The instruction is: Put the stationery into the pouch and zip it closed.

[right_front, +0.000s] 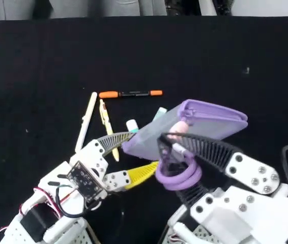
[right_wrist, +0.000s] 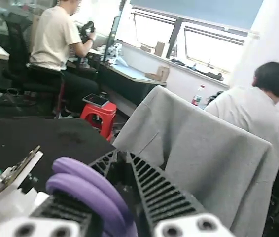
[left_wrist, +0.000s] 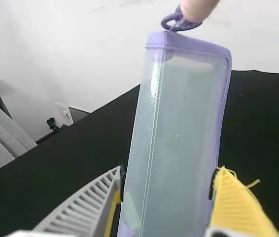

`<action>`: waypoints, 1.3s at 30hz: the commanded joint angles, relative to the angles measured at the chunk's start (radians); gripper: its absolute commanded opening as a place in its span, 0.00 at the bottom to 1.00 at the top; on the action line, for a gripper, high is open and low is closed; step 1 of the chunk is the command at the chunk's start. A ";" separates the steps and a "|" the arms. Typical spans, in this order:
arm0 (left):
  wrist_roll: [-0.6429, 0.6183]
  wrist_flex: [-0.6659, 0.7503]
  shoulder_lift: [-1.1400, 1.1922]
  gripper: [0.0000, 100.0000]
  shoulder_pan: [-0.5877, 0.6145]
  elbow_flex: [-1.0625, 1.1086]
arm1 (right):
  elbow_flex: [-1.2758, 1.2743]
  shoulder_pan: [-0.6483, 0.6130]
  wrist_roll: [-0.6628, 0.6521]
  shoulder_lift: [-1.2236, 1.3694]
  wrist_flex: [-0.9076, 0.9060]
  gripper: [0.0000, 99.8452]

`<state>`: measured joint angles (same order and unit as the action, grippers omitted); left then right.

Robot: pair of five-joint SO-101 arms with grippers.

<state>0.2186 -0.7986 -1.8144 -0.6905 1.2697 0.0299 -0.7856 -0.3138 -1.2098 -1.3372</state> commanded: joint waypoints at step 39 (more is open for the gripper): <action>0.210 0.574 0.663 0.22 -0.076 -0.120 | -0.232 -0.456 -0.192 -0.137 -0.006 0.01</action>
<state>0.4120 -0.2478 -1.4093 -0.7595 1.3510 -0.2002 -1.2336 -0.4964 -1.3433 -1.3372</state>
